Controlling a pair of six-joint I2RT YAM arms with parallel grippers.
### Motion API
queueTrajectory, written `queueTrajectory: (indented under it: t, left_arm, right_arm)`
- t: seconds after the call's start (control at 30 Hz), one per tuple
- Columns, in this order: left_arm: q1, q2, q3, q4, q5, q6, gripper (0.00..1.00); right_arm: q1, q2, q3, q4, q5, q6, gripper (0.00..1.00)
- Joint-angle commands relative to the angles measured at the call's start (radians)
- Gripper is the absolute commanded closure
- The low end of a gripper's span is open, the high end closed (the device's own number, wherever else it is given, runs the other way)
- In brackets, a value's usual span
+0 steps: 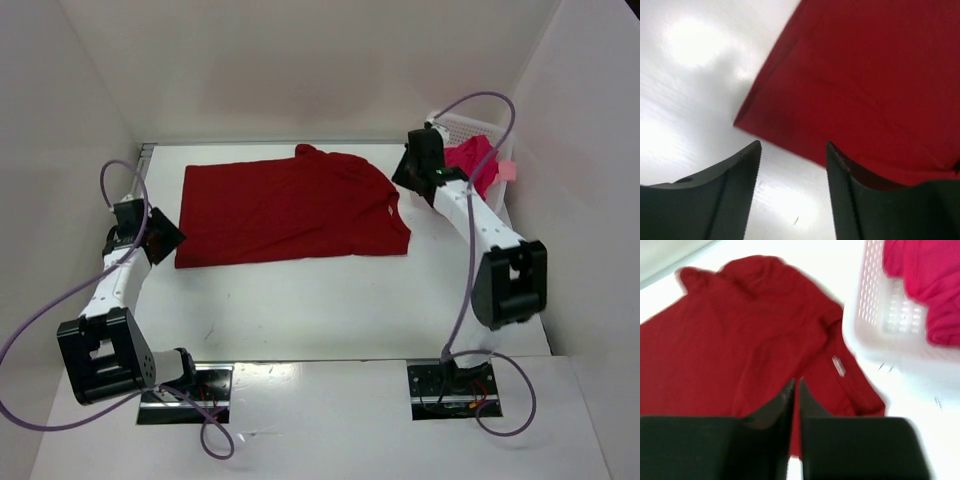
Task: Fold and stack the t-shirts
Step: Fold the flattened tshirt in 1/3 of the way
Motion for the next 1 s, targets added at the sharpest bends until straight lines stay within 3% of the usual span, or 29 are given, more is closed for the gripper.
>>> queueTrajectory:
  t: [0.0,0.13,0.27,0.5,0.8,0.97]
  left_arm:
    - [0.019,-0.037,-0.08,-0.022,0.152,-0.107,0.39]
    - [0.04,-0.011,-0.142,0.019,0.212,-0.158,0.51]
    - [0.06,0.026,-0.174,0.047,0.212,-0.179,0.54]
    - [0.079,0.132,-0.174,0.104,0.183,-0.179,0.54]
    - [0.09,0.224,-0.144,0.151,0.149,-0.189,0.54]
    - [0.109,0.262,-0.125,0.162,0.131,-0.189,0.6]
  right_arm:
    - [-0.015,-0.144,-0.204,0.032,-0.088,0.066,0.95]
    - [-0.016,-0.243,-0.394,0.031,-0.098,0.12,1.0]
    - [-0.057,-0.273,-0.526,0.045,-0.117,0.146,0.77]
    - [-0.072,-0.25,-0.621,0.106,-0.137,0.194,0.59]
    - [-0.091,-0.083,-0.586,0.183,-0.157,0.225,0.57]
    - [-0.091,-0.06,-0.563,0.167,-0.115,0.234,0.57]
